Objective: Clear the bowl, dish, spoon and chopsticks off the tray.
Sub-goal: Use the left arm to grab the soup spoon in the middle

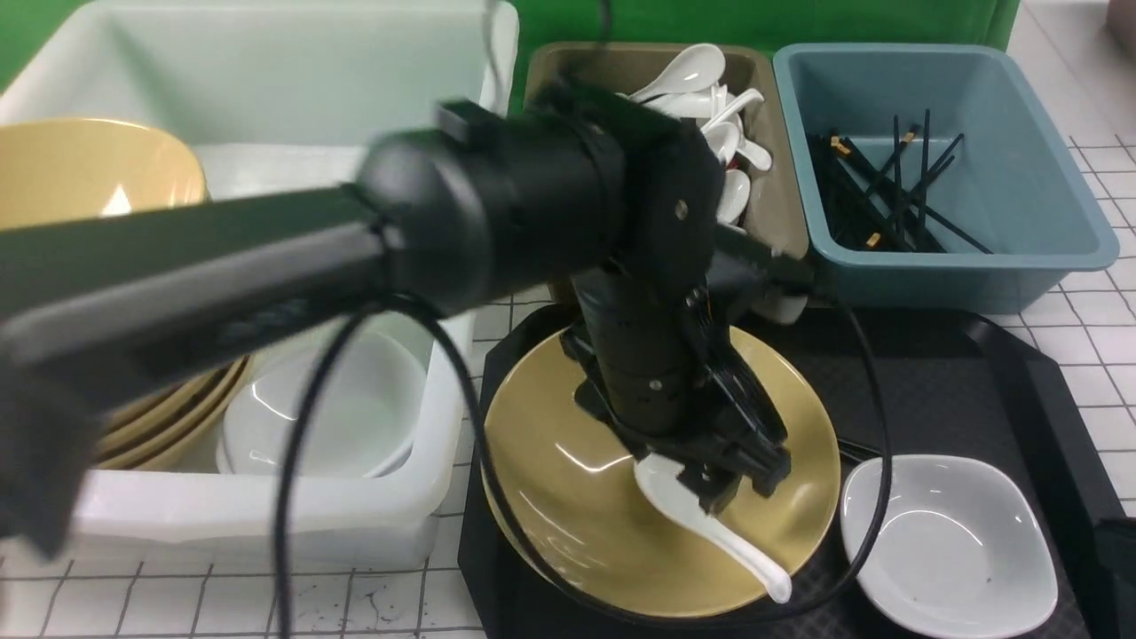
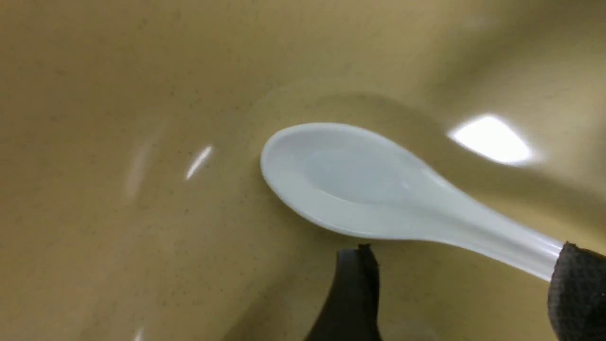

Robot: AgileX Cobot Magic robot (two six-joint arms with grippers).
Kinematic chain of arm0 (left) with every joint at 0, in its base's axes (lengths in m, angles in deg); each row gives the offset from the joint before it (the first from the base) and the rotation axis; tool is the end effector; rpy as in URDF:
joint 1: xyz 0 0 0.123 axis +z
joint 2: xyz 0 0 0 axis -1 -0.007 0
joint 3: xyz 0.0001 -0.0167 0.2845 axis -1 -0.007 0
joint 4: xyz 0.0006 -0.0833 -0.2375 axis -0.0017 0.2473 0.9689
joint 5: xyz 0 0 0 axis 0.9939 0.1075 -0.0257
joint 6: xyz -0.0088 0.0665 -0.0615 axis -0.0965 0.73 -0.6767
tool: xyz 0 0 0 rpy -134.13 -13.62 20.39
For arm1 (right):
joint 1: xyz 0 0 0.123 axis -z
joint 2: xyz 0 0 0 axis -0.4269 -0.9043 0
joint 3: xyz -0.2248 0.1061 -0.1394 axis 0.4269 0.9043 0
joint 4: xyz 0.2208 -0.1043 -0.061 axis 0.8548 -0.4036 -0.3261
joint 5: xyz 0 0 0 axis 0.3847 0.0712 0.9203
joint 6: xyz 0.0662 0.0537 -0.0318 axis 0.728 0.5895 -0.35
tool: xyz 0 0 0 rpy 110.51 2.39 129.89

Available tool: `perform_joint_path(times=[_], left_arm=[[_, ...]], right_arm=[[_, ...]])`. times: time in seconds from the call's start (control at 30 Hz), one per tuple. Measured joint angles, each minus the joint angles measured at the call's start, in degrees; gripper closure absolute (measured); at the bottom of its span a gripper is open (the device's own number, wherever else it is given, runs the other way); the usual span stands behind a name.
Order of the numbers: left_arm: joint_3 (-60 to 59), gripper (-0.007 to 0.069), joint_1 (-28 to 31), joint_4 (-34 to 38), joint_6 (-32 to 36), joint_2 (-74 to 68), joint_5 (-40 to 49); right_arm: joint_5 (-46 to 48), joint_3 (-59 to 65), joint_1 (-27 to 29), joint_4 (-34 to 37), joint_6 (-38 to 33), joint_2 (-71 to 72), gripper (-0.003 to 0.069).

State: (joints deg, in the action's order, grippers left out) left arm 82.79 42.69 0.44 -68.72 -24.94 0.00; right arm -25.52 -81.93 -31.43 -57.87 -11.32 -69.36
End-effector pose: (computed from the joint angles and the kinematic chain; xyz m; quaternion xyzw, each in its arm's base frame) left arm 0.2648 -0.2962 0.2291 0.3807 0.9187 -0.0831 0.0640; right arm 0.1000 0.0276 0.2431 -0.1568 0.8880 0.0734 0.4261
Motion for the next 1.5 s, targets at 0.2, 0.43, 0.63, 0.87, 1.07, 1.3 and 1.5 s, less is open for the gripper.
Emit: perform_joint_path(times=[0.2, 0.43, 0.63, 0.87, 1.07, 1.3, 1.5], left_arm=[[0.0, 0.0171, 0.0, -1.6, -2.4, -5.1, -0.1], [0.2, 0.0425, 0.0, -3.8, -2.9, -7.6, -3.1], [1.7, 0.0622, 0.0, -5.4, -2.9, -7.3, -2.3], [8.7, 0.0634, 0.8, -4.1, -3.3, -4.1, 2.6], [9.2, 0.0498, 1.4, -3.5, -3.4, -5.2, 1.1], [9.2, 0.0148, 1.4, -5.1, -8.0, -10.0, 2.1], [9.7, 0.0037, 1.8, -5.9, -9.3, -12.2, 2.7]], right_arm=[[0.0, 0.0, -0.7, 0.1, 0.0, 0.0, 0.0621], [0.0, 0.0, -0.7, 0.1, 0.0, 0.0, 0.0621], [0.0, 0.0, -0.7, 0.1, 0.0, 0.0, 0.0621], [-0.1, 0.0, -0.8, 0.1, 0.0, 0.0, 0.0621], [-0.5, 0.0, -0.8, 0.1, 0.0, -0.1, 0.0621], [-0.5, 0.0, -0.8, 0.4, 0.0, -0.1, 0.062], [-0.5, 0.0, -0.8, 1.2, 0.0, -0.1, 0.0615]])
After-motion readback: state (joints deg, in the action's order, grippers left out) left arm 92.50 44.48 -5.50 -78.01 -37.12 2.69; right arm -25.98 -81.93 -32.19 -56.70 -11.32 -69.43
